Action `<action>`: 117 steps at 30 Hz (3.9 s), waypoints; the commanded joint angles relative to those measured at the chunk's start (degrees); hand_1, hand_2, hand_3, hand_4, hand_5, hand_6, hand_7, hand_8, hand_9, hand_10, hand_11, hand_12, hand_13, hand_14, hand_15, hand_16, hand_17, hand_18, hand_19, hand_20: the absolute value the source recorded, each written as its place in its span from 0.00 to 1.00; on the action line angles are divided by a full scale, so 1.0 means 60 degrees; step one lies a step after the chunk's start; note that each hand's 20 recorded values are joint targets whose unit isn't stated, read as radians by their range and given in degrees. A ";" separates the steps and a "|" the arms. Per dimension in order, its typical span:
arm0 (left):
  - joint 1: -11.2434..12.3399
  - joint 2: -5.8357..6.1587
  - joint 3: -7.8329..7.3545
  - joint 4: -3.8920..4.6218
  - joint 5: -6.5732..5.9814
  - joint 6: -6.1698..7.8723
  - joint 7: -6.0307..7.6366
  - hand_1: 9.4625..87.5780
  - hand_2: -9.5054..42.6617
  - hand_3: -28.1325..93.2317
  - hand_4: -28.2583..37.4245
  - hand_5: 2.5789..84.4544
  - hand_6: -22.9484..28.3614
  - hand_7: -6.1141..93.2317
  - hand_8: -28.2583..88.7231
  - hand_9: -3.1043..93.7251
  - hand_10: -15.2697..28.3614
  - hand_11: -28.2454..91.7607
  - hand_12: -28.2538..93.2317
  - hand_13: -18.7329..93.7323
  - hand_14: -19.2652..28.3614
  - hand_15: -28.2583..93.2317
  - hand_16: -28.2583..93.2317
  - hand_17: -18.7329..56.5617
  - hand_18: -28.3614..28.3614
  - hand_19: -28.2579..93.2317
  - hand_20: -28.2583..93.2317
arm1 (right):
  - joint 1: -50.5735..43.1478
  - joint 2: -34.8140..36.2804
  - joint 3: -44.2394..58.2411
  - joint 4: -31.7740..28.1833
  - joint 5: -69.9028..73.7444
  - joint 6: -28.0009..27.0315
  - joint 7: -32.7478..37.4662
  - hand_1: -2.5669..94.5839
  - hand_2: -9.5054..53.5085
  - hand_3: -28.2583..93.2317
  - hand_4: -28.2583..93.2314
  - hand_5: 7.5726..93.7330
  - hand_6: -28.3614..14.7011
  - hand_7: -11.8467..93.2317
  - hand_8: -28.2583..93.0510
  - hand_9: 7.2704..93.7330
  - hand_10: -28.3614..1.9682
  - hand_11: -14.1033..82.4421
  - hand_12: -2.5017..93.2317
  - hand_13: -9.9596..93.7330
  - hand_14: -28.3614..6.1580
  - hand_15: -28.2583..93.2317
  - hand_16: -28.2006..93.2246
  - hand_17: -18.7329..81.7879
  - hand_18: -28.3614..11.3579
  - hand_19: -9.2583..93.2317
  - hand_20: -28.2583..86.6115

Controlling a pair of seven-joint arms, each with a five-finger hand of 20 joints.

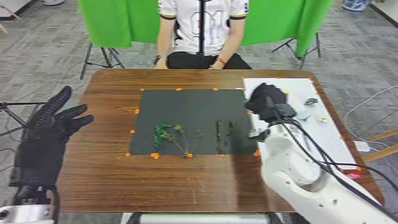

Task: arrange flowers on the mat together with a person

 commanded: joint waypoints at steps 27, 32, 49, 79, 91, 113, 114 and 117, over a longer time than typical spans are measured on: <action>-0.1925 0.0872 0.0143 0.0298 -0.0592 -0.0147 -0.0196 0.12 0.15 0.87 0.00 0.32 0.51 0.22 0.15 0.36 0.77 0.44 0.34 0.37 0.96 0.69 0.16 0.13 0.92 0.64 0.45 | 0.3742 -0.4396 -0.4770 0.3018 0.0641 -0.2507 -0.1802 0.64 0.00 0.73 0.00 0.86 0.76 0.34 0.25 0.98 0.77 0.38 0.39 0.91 0.74 0.70 0.41 0.59 0.32 0.96 0.23; -0.1909 0.0817 0.0202 0.0306 -0.0577 -0.0179 -0.0232 0.12 0.15 0.87 0.00 0.32 0.51 0.22 0.14 0.36 0.77 0.44 0.34 0.37 0.96 0.69 0.16 0.13 0.92 0.64 0.45 | 0.3728 -0.4354 -0.4874 0.3282 -0.0053 -0.2690 -0.1711 0.63 0.00 0.73 0.00 0.84 0.76 0.31 0.24 0.97 0.77 0.40 0.38 0.91 0.74 0.70 0.41 0.59 0.32 0.96 0.23; -0.1972 0.0712 0.0379 0.0335 -0.0556 -0.0176 -0.0371 0.14 0.15 0.87 0.00 0.32 0.51 0.22 0.15 0.36 0.77 0.44 0.34 0.37 0.96 0.70 0.16 0.13 0.92 0.63 0.45 | 0.3723 -0.4420 -0.4754 0.3494 -0.0400 -0.3298 -0.1347 0.60 0.00 0.70 0.00 0.71 0.76 0.28 0.20 0.94 0.77 0.38 0.40 0.88 0.72 0.70 0.41 0.57 0.31 0.95 0.23; 0.0335 -0.0311 -0.0725 -0.0017 0.0041 0.0299 -0.0544 0.12 0.17 0.86 0.00 0.32 0.52 0.21 0.15 0.34 0.76 0.44 0.34 0.36 0.96 0.68 0.16 0.12 0.92 0.62 0.44 | -0.2102 -0.3456 0.3772 -0.1300 0.7698 -0.6356 -0.1883 0.40 0.00 0.79 0.00 0.47 0.63 0.24 0.14 0.55 0.36 0.37 0.18 0.58 0.38 0.71 0.31 0.35 0.19 0.79 0.27; 0.1360 -0.0456 -0.0944 -0.0062 -0.0374 0.0570 -0.0095 0.11 0.18 0.87 0.00 0.33 0.52 0.22 0.15 0.35 0.77 0.44 0.34 0.36 0.96 0.68 0.16 0.11 0.91 0.60 0.41 | -0.4861 -0.3495 0.6817 -0.1478 1.0975 -0.5316 -0.4184 0.35 0.06 0.79 0.00 0.38 0.64 0.23 0.15 0.41 0.34 0.32 0.19 0.46 0.34 0.66 0.31 0.27 0.16 0.64 0.34; 0.0851 -0.0215 -0.0259 0.0028 -0.0467 0.0699 -0.0023 0.11 0.20 0.87 0.00 0.33 0.52 0.21 0.15 0.36 0.76 0.43 0.33 0.39 0.94 0.64 0.16 0.12 0.90 0.61 0.40 | -0.5762 -0.3556 0.7408 -0.1553 1.2017 -0.4079 -0.5428 0.29 0.14 0.81 0.00 0.38 0.68 0.23 0.15 0.39 0.38 0.28 0.19 0.42 0.29 0.55 0.33 0.24 0.14 0.60 0.37; 0.0904 -0.0234 -0.0302 0.0014 -0.0456 0.0679 -0.0030 0.11 0.20 0.87 0.00 0.33 0.52 0.21 0.15 0.37 0.76 0.43 0.33 0.39 0.94 0.64 0.16 0.12 0.90 0.61 0.40 | -0.5780 -0.3523 0.7386 -0.1543 1.1977 -0.4049 -0.5494 0.29 0.14 0.81 0.00 0.38 0.68 0.23 0.14 0.39 0.38 0.28 0.19 0.42 0.29 0.55 0.33 0.24 0.14 0.60 0.37; 0.1031 -0.0252 -0.0377 -0.0013 -0.0456 0.0674 -0.0044 0.11 0.20 0.87 0.00 0.33 0.52 0.21 0.15 0.37 0.77 0.43 0.33 0.39 0.95 0.65 0.17 0.12 0.90 0.61 0.40 | -0.5791 -0.3459 0.7300 -0.1523 1.1987 -0.3892 -0.5594 0.29 0.15 0.81 0.00 0.38 0.69 0.23 0.14 0.40 0.40 0.28 0.18 0.43 0.29 0.55 0.33 0.24 0.14 0.60 0.37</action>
